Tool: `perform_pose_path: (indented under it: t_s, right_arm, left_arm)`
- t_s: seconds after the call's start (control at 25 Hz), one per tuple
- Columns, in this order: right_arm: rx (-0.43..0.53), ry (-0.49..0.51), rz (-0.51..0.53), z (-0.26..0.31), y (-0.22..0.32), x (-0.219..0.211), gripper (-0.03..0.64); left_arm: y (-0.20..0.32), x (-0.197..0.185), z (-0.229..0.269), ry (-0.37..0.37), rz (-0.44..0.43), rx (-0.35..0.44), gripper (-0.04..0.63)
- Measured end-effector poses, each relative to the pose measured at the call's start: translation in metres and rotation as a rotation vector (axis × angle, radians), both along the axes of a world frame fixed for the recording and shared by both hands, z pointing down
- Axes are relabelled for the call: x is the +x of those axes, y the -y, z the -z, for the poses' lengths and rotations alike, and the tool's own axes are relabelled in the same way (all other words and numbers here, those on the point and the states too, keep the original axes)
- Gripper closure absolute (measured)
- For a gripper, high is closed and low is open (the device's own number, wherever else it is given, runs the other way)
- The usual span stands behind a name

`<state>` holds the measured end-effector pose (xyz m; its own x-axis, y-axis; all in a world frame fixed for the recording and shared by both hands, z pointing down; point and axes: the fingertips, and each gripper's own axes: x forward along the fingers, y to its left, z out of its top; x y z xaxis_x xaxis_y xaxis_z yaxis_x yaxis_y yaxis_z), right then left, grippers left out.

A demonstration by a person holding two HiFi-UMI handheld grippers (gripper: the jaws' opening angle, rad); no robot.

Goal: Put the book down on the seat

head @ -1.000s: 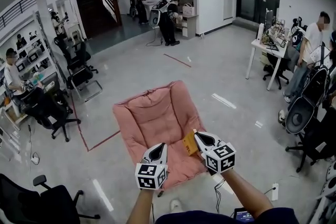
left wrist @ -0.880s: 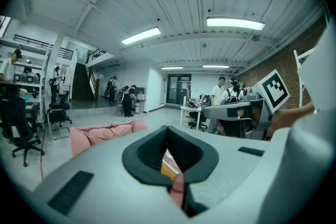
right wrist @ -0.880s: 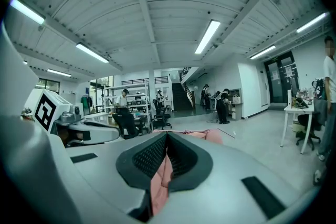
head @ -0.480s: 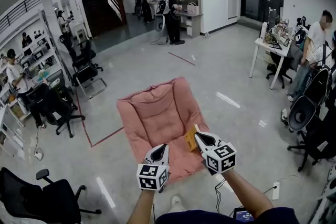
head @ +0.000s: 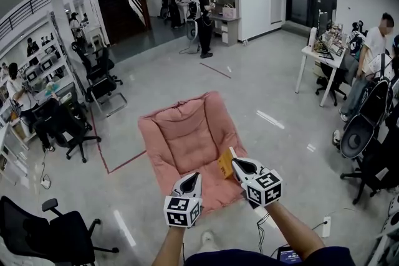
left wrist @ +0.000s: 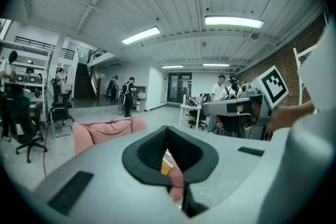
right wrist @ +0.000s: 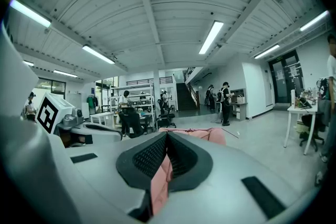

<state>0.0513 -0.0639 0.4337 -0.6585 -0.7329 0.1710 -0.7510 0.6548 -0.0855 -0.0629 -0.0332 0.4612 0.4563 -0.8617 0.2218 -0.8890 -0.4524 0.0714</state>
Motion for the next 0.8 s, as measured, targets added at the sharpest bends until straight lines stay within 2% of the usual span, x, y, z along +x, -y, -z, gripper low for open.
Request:
perform_pose_path:
  t_s: [0.8]
  right_arm:
    - [-0.005, -0.010, 0.026, -0.005, -0.021, -0.008, 0.597]
  left_arm:
    - [-0.025, 0.003, -0.003, -0.028, -0.007, -0.013, 0.591]
